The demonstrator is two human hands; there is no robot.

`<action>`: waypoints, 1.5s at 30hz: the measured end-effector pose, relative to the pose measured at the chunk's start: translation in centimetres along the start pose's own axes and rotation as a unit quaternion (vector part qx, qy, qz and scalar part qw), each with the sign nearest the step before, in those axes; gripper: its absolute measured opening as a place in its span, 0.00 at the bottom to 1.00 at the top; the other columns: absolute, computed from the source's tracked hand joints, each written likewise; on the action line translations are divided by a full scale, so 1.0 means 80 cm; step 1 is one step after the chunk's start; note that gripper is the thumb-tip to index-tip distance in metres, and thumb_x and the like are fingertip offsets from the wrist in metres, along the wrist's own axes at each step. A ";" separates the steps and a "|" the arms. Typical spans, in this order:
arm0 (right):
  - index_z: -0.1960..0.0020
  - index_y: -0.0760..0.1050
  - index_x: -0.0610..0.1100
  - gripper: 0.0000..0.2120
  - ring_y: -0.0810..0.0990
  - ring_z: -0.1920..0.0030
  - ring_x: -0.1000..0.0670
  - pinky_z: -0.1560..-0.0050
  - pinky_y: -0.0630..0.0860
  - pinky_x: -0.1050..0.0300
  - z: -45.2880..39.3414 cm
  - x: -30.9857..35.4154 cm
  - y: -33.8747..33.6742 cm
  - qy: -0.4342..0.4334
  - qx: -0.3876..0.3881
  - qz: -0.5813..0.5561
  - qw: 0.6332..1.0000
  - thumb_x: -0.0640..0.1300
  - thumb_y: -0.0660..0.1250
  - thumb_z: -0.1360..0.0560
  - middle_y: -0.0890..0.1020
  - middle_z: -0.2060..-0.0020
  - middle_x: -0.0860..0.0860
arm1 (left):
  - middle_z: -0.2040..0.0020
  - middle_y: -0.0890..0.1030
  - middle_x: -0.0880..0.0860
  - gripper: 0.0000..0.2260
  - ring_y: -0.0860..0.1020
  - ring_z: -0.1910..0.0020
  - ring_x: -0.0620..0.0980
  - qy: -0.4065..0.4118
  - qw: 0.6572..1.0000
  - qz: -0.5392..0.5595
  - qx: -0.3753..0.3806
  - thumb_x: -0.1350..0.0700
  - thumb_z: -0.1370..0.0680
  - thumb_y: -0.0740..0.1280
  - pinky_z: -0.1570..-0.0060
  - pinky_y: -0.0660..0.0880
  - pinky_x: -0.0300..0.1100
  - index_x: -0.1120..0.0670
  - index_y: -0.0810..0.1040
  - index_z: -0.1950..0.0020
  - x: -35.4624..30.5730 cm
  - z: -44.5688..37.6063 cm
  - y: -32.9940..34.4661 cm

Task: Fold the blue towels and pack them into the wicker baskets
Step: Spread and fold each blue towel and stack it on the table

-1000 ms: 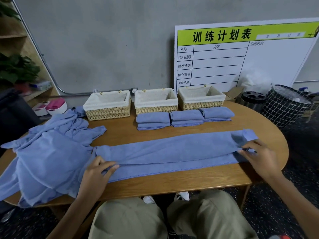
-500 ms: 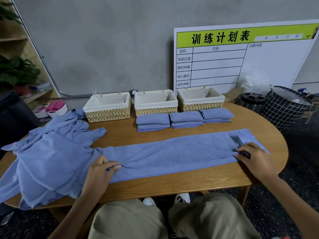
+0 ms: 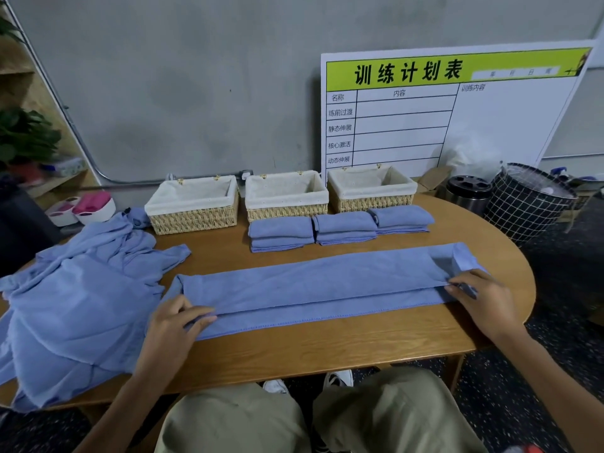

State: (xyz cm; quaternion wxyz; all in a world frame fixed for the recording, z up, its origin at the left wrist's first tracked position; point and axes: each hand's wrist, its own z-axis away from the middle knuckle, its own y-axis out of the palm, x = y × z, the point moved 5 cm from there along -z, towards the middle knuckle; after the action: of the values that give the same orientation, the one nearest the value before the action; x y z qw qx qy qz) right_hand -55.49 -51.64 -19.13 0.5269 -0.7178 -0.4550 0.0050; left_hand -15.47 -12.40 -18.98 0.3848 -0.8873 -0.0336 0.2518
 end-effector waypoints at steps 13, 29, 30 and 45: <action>0.56 0.83 0.44 0.05 0.80 0.58 0.48 0.54 0.70 0.68 0.011 0.003 -0.011 -0.036 -0.011 -0.004 0.999 0.37 0.77 0.30 0.81 0.55 0.51 | 0.63 0.78 0.49 0.12 0.77 0.65 0.46 0.044 0.996 -0.031 -0.070 0.50 0.26 0.72 0.62 0.73 0.40 0.59 0.86 0.57 -0.002 0.021 -0.026; 0.55 0.84 0.43 0.05 0.81 0.55 0.46 0.56 0.71 0.55 -0.026 0.007 0.001 0.020 -0.012 -0.024 0.999 0.36 0.76 0.29 0.84 0.53 0.48 | 0.61 0.77 0.46 0.06 0.77 0.61 0.48 -0.068 0.997 -0.039 -0.015 0.61 0.30 0.79 0.61 0.73 0.41 0.54 0.84 0.58 0.013 -0.025 0.003; 0.54 0.84 0.43 0.05 0.81 0.56 0.46 0.56 0.71 0.57 -0.022 0.009 -0.004 0.013 -0.034 -0.026 0.999 0.37 0.76 0.29 0.83 0.53 0.49 | 0.61 0.77 0.47 0.06 0.77 0.61 0.48 -0.059 0.997 -0.031 -0.026 0.62 0.30 0.79 0.59 0.72 0.39 0.55 0.84 0.58 0.007 -0.025 0.002; 0.51 0.84 0.46 0.05 0.80 0.52 0.45 0.59 0.75 0.48 0.007 -0.012 -0.005 -0.004 0.040 0.067 0.997 0.44 0.74 0.26 0.81 0.50 0.50 | 0.63 0.79 0.45 0.18 0.78 0.64 0.50 0.036 0.987 -0.156 -0.029 0.41 0.25 0.62 0.66 0.69 0.43 0.51 0.86 0.59 0.009 0.020 -0.010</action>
State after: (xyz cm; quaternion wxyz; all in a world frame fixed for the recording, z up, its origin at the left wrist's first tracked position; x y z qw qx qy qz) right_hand -56.58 -51.79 -19.52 0.5522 -0.7248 -0.4073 0.0617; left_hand -15.51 -10.61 -19.65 0.3948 -0.8903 -0.1651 0.1556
